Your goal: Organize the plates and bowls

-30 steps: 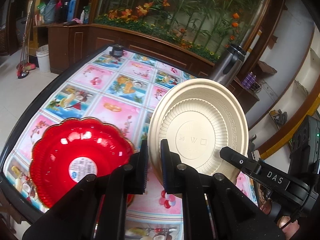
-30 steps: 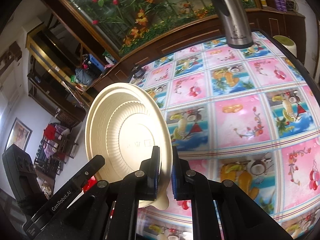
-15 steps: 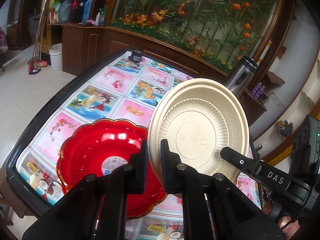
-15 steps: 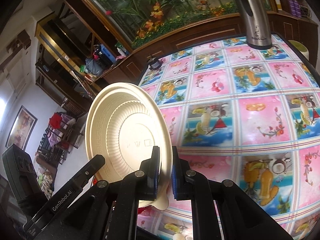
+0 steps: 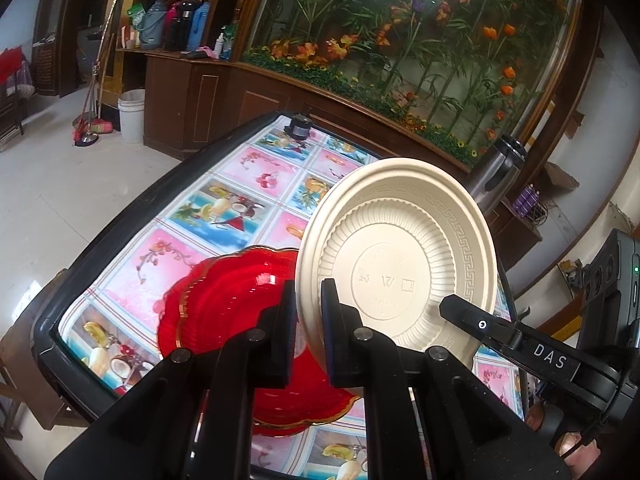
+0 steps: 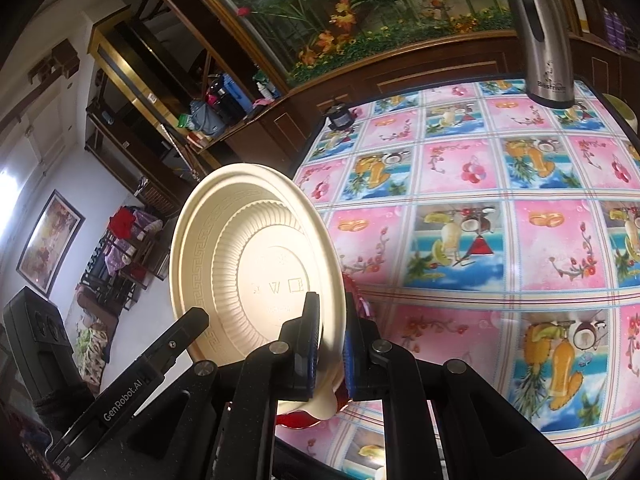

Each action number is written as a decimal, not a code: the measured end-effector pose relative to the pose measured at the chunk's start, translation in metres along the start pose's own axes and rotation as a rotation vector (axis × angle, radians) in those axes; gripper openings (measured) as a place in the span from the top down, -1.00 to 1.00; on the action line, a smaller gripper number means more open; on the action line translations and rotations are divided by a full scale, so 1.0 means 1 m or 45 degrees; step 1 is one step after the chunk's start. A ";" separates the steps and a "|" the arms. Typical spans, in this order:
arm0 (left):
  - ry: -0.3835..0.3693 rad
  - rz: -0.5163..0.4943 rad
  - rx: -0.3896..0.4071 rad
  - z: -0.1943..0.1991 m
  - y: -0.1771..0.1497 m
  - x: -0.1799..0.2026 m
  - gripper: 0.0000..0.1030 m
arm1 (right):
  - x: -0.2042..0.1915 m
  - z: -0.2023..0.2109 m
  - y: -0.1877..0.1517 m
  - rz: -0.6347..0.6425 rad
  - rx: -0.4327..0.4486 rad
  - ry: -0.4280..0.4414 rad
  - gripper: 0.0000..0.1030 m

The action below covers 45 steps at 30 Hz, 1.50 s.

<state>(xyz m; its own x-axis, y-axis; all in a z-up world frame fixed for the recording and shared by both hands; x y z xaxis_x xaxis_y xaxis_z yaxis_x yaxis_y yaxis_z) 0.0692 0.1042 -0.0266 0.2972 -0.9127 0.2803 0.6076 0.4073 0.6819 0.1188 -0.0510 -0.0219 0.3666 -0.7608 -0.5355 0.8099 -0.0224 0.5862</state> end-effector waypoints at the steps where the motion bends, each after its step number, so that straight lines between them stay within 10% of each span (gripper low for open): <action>1: 0.003 0.003 0.005 0.001 0.001 -0.003 0.82 | -0.002 -0.001 0.000 0.006 -0.002 0.002 0.81; 45: 0.088 0.056 -0.046 -0.012 -0.010 -0.042 0.81 | -0.031 -0.042 -0.020 0.085 -0.139 -0.008 0.80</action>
<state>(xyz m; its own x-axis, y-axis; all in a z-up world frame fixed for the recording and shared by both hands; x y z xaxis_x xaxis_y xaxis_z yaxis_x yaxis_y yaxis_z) 0.0594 0.1393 -0.0531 0.3738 -0.8899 0.2613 0.6185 0.4491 0.6448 0.1105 0.0006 -0.0427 0.4186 -0.7623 -0.4936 0.8290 0.0989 0.5504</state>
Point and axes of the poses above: each gripper's, at about its wrist camera, not at the fingertips, and z roughly against the way its jaws point, x to its right, y to its top, the point moved 9 cm from there along -z, roughly the way its jaws point, and after that the axes turned 7 degrees about y, right-handed, at the moved point
